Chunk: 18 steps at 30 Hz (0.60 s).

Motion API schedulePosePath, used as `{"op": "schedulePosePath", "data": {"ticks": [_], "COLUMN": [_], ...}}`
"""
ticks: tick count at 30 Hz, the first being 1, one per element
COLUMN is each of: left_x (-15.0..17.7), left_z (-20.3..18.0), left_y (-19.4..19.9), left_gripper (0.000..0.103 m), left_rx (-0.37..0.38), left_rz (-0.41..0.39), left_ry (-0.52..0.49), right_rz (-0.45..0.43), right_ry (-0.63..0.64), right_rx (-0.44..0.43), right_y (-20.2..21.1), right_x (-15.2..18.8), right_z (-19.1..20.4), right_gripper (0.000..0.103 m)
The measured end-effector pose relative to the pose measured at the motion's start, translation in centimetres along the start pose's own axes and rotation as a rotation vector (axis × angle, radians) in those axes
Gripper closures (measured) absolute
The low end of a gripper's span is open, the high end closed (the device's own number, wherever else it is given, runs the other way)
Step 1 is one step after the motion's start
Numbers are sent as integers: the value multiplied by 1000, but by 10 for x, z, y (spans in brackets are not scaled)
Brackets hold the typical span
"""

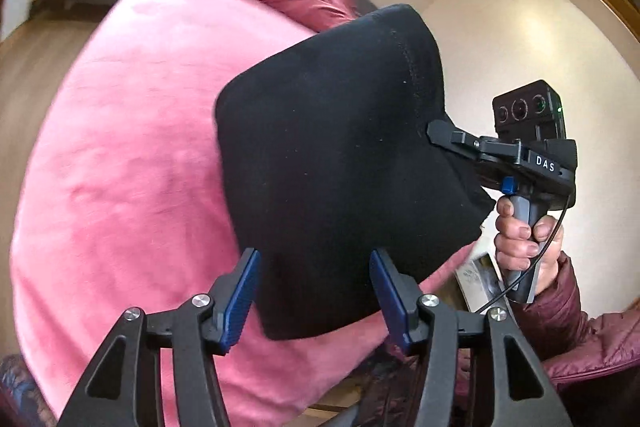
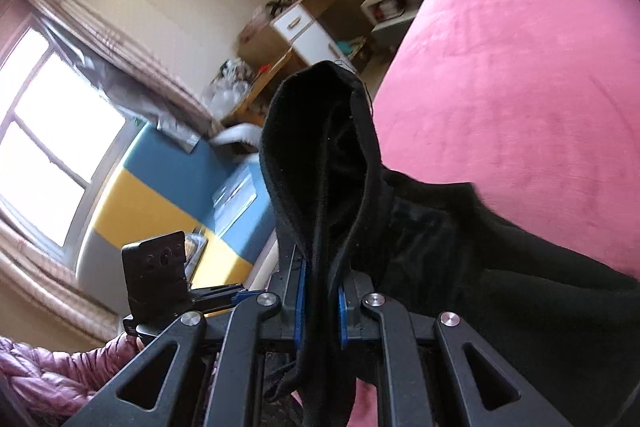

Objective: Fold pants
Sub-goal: 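Fold the lifted pants over with both tools and lay them down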

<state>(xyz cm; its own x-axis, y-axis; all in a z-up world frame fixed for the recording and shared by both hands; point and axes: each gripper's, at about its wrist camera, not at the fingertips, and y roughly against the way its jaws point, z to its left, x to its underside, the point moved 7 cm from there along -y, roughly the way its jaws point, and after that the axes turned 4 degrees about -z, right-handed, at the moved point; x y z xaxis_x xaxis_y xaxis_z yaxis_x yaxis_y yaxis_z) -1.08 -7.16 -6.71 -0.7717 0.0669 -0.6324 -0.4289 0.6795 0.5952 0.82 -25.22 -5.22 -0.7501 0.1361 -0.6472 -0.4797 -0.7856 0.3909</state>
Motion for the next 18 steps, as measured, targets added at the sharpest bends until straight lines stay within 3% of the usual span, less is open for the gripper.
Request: {"op": "schedulePosePath", "data": {"ticks": [7, 13, 18], "left_x": [7, 19, 29], "left_z": [-36, -59, -72], "left_y": [-46, -77, -98], "left_gripper": [46, 46, 46], "left_rx": [90, 116, 119], "left_rz": [118, 210, 274], "left_ry": [-103, -164, -187], "right_rz": [-72, -104, -92], "right_ry": [-98, -250, -347], "right_rx": [115, 250, 342], "right_y": [67, 112, 125], "right_x": [18, 50, 77], "right_z": [-46, -111, -164], "right_gripper": [91, 91, 91]}}
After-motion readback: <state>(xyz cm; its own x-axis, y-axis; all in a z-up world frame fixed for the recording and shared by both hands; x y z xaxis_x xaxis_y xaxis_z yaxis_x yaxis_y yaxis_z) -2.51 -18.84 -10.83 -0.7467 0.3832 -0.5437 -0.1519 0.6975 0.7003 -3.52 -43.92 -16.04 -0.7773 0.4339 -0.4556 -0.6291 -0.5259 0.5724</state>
